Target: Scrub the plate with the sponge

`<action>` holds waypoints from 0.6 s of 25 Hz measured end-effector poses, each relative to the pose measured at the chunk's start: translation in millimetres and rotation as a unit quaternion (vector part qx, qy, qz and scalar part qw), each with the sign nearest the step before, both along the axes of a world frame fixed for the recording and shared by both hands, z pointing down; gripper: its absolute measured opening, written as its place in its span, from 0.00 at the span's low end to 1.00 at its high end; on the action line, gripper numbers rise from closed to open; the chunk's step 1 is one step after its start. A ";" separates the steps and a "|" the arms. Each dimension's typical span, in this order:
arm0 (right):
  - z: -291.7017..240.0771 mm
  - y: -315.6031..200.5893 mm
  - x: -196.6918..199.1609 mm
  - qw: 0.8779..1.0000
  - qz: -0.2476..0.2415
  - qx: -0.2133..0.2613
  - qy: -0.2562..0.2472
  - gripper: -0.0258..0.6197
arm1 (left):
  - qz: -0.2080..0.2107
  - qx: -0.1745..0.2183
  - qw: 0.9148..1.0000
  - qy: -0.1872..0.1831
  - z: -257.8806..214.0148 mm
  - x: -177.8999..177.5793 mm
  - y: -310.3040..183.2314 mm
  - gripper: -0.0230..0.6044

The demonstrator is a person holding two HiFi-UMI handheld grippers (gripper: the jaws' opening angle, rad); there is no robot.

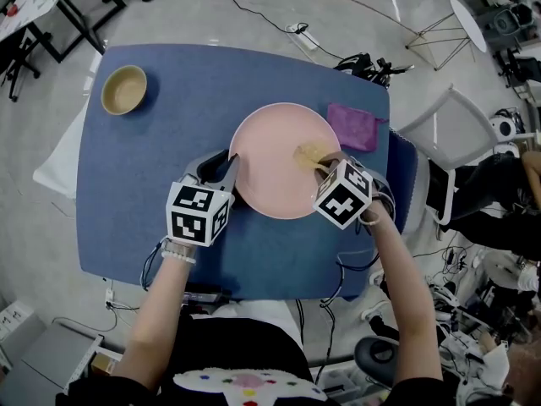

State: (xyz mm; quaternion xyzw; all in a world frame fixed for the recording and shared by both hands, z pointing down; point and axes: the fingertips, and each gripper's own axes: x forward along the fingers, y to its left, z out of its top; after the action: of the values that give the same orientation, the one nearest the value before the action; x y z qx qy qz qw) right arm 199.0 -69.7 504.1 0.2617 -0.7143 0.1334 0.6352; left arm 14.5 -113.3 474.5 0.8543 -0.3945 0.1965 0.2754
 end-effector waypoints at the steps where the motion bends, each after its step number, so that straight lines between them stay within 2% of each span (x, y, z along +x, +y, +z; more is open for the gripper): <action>1: 0.2 -5.9 0.5 1.000 0.009 0.008 -0.003 0.10 | 0.000 0.000 1.000 0.000 0.0 0.1 0.1 0.17; 6: 1.4 -32.5 -0.1 0.998 0.042 0.040 -0.012 0.10 | -0.001 0.000 1.000 0.000 -0.1 0.0 0.0 0.17; 15: 1.0 -62.0 -7.1 0.995 0.068 0.073 -0.020 0.10 | -0.004 0.002 1.000 0.002 -0.9 0.2 0.5 0.17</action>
State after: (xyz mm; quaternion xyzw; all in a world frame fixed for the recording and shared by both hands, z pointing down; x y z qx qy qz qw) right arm 192.0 -131.7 505.1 0.3529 -0.7154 0.1294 0.5890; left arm 14.8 -112.8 473.6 0.8539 -0.3972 0.1927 0.2755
